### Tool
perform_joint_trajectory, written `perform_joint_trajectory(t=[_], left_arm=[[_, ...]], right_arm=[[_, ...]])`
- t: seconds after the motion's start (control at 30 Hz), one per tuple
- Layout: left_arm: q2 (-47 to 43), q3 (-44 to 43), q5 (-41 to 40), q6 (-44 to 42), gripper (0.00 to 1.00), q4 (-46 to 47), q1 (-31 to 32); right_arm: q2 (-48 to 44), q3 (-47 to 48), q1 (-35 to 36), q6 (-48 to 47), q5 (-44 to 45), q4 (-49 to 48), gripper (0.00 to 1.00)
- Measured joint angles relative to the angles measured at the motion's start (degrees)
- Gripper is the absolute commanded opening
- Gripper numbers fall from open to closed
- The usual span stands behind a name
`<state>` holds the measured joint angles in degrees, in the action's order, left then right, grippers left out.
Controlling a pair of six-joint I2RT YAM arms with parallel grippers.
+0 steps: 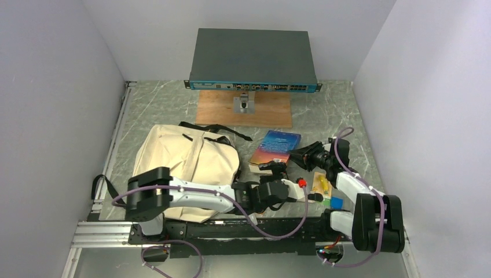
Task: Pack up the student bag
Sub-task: Pick up the book from the center of the board.
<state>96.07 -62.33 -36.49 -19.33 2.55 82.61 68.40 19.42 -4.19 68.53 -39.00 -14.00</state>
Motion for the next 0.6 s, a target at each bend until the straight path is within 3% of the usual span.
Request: perform_joint_trajectory(t=[0.13,0.3,0.57,0.6], left_arm=[[5.7,-1.9,-4.5,-6.4,1.00,4.6,-1.1],[10.4,-7.4,-5.9,-6.7,0.98,4.7,-3.8],[11.7,-9.2,-8.4,-7.5,0.46,4.5,-5.0],[11.7,-9.4,-9.0,-7.6,0.35,4.4,-4.9]], right_arm=[[-3.7,0.5,0.0,-0.3,0.4,6.8,0.00],[-7.7,1.3,0.0,-0.1,1.0,11.8,0.00],[-13.0,4.0,0.1,1.7,1.5,18.0,0.00],[-13.6,4.6,0.1,1.8,1.5,18.7,0.00]])
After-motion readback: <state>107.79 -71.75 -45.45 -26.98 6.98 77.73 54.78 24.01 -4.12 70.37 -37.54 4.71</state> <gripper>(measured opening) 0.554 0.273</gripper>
